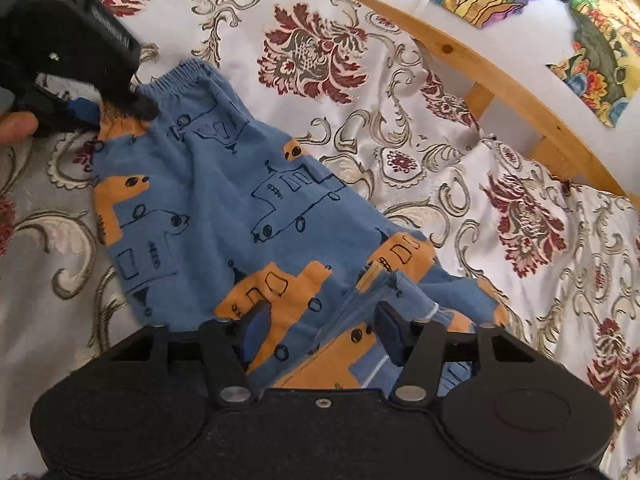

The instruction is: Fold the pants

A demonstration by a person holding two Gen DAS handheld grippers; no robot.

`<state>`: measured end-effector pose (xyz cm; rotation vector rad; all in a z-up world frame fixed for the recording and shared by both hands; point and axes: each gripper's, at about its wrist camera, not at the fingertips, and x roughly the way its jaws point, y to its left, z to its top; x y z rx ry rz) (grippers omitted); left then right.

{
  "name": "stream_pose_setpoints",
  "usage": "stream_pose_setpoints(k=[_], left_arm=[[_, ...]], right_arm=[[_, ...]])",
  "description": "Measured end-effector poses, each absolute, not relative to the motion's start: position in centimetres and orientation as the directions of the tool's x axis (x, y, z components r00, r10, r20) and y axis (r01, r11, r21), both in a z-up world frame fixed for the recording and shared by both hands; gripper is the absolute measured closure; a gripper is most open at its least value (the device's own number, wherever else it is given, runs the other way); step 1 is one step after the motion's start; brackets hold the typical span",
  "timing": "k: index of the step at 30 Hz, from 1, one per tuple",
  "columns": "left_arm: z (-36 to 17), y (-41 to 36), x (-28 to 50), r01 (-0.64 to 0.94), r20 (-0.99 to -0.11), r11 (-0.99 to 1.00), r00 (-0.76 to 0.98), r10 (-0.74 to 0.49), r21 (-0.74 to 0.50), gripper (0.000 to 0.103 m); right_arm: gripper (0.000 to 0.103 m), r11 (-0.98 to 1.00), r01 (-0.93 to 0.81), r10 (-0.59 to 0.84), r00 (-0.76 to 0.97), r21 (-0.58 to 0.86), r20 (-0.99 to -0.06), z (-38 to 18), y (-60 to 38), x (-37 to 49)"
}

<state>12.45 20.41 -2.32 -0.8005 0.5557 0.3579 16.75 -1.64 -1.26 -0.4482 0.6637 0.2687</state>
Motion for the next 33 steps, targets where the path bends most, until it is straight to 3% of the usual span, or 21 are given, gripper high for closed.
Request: stream_pose_setpoints(k=[7, 14, 17, 24, 29, 33], left_arm=[[-2.2, 20.3, 12.7, -0.48, -0.592, 0.681, 0.802, 0.085, -0.553, 0.085], [-0.7, 17.8, 12.2, -0.399, -0.544, 0.827, 0.827, 0.139, -0.396, 0.087], [0.1, 16.1, 11.8, -0.344, -0.502, 0.894, 0.849, 0.166, -0.287, 0.087], [1.0, 12.5, 11.3, -0.248, -0.452, 0.966, 0.872, 0.187, -0.078, 0.087], [1.2, 10.9, 11.1, -0.2, -0.435, 0.98, 0.882, 0.181, 0.003, 0.087], [1.2, 10.0, 11.1, -0.174, -0.421, 0.984, 0.889, 0.178, 0.048, 0.087]], right_arm=[[0.054, 0.863, -0.401, 0.117, 0.749, -0.306, -0.652, -1.9, -1.2, 16.5], [0.053, 0.885, -0.464, 0.376, 0.679, 0.028, -0.631, 3.3, -4.9, 21.0], [0.045, 0.824, -0.532, 0.522, 0.574, 0.196, -0.631, 5.5, -4.9, 24.8], [0.043, 0.732, -0.493, 0.667, 0.377, 0.471, -0.643, 8.1, -2.5, 31.9], [0.043, 0.689, -0.51, 0.707, 0.32, 0.514, -0.63, 9.6, 0.1, 32.6], [0.044, 0.707, -0.524, 0.674, 0.295, 0.475, -0.678, 9.4, 2.1, 32.2]])
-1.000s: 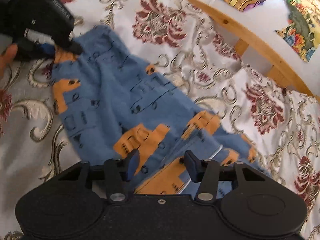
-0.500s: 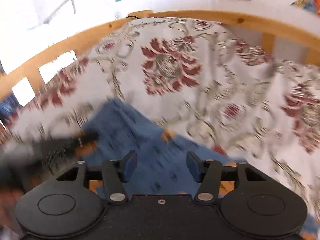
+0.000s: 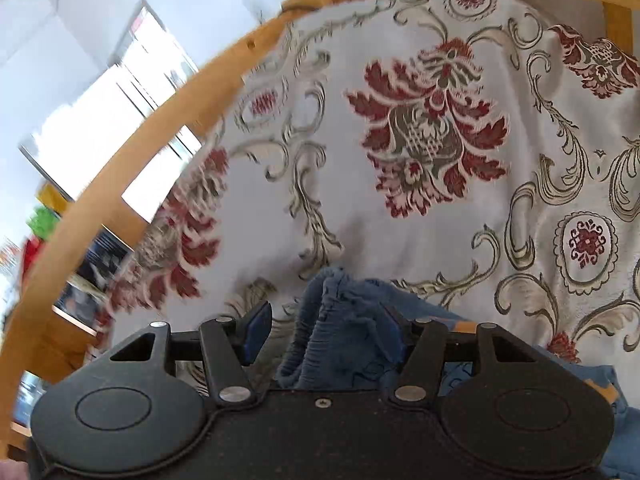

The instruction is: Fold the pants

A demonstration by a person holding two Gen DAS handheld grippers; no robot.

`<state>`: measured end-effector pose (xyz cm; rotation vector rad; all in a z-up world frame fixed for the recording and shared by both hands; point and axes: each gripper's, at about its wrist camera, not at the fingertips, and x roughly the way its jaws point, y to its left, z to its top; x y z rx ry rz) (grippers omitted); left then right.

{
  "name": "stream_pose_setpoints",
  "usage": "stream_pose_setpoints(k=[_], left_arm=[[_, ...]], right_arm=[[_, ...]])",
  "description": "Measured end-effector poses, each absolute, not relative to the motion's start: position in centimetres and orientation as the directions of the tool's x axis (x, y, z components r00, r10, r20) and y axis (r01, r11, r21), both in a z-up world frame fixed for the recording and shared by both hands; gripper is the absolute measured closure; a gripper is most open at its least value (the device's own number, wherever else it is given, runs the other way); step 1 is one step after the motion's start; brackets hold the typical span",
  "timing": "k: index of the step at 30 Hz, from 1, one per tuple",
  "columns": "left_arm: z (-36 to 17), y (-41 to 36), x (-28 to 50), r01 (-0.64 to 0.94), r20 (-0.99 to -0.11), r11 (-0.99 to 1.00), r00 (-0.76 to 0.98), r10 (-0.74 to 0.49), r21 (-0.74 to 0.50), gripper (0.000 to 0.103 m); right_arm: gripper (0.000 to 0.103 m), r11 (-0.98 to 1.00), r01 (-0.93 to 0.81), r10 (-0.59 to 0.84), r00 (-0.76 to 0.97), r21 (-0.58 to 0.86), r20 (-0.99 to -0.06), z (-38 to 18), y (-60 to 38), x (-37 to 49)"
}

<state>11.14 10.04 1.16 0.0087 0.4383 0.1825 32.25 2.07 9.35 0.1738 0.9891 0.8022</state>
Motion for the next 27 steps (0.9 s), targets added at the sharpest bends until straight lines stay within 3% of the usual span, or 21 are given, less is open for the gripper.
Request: stream_pose_setpoints(k=[3, 6, 9, 27], left_arm=[[1.0, 9.4, 11.2, -0.161, -0.415, 0.983, 0.891, 0.181, 0.084, 0.087], [1.0, 8.9, 11.0, -0.143, -0.407, 0.984, 0.897, 0.173, 0.104, 0.087], [1.0, 8.6, 10.9, -0.132, -0.408, 0.985, 0.898, 0.166, 0.111, 0.087], [4.2, 1.9, 10.0, 0.032, -0.332, 0.969, 0.942, 0.053, 0.245, 0.087]], right_arm=[[0.047, 0.723, -0.511, 0.651, 0.275, 0.466, -0.708, 8.5, 2.8, 32.1], [0.073, 0.73, -0.49, 0.65, 0.281, 0.477, -0.706, 7.9, 2.6, 31.7], [0.085, 0.718, -0.473, 0.674, 0.288, 0.51, -0.681, 7.7, 1.6, 31.2], [0.088, 0.652, -0.347, 0.747, 0.444, 0.674, -0.495, 9.0, -10.0, 26.5]])
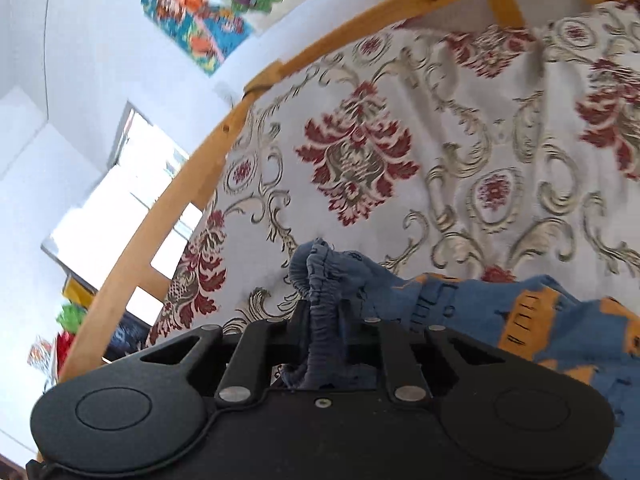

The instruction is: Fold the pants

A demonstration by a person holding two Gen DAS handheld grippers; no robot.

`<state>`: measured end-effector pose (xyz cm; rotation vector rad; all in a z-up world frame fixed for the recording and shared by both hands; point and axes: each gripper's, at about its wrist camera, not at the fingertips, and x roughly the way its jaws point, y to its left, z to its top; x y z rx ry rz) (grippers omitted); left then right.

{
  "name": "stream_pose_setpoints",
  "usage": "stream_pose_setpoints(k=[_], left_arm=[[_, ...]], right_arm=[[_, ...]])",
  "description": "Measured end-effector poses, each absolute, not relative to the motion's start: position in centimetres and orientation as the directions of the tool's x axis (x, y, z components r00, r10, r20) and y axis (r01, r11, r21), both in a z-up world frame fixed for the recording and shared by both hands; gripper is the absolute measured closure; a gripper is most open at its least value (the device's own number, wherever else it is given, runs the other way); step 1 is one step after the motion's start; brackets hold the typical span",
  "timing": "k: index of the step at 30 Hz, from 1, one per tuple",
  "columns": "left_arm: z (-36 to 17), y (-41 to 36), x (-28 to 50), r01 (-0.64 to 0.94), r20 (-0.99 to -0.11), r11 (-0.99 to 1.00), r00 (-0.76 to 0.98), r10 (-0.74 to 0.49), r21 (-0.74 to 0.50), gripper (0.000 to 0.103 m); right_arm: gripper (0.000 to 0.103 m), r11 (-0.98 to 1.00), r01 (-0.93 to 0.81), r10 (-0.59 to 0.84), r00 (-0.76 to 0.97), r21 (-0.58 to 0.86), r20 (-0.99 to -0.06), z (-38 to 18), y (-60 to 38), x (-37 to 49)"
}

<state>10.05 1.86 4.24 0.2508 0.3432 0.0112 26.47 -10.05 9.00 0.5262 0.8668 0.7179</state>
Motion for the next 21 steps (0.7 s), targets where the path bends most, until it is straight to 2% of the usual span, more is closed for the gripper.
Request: stream_pose_setpoints(k=[10, 21], left_arm=[[4.7, -3.6, 9.2, 0.138, -0.331, 0.942, 0.943, -0.031, 0.306, 0.086], [3.5, -9.5, 9.3, 0.265, -0.383, 0.907, 0.915, -0.129, 0.327, 0.086]], right_arm=[[0.088, 0.637, -0.287, 0.733, 0.514, 0.716, -0.446, 8.4, -16.9, 22.9], [0.088, 0.677, -0.218, 0.668, 0.582, 0.703, -0.463, 6.4, -23.6, 20.0]])
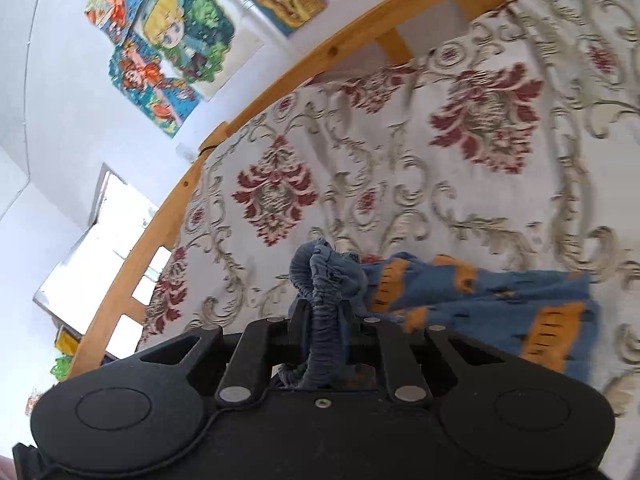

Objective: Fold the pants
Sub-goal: 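Lift the gripped waistband with both tools and fold it over the bundle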

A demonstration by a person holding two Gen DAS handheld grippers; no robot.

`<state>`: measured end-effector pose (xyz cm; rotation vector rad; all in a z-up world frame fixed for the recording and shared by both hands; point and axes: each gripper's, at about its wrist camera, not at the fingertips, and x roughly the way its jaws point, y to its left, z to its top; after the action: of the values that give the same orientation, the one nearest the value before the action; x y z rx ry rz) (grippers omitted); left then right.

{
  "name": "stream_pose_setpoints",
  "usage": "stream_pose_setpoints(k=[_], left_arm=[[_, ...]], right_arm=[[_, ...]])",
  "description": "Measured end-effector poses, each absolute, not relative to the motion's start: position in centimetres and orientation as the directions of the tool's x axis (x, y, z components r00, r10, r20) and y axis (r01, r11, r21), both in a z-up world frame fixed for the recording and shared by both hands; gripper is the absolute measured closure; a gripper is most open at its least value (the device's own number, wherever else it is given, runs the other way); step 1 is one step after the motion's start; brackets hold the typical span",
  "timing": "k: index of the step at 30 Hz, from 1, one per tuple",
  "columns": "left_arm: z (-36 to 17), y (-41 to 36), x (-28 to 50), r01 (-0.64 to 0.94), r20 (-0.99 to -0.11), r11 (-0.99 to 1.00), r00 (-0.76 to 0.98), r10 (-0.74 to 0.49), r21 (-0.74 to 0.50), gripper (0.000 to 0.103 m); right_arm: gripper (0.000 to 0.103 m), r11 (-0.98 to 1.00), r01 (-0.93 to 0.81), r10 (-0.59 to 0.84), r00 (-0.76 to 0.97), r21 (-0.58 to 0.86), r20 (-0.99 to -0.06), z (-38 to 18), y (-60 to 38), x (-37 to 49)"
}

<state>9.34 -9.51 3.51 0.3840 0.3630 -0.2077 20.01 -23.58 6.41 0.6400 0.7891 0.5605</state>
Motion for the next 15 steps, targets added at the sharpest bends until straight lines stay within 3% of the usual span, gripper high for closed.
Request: stream_pose_setpoints(k=[15], left_arm=[[0.5, -16.2, 10.8, 0.42, -0.474, 0.834, 0.851, -0.225, 0.358, 0.086]], right_arm=[[0.088, 0.715, -0.098, 0.574, 0.647, 0.692, -0.501, 1.9, -30.7, 17.4]])
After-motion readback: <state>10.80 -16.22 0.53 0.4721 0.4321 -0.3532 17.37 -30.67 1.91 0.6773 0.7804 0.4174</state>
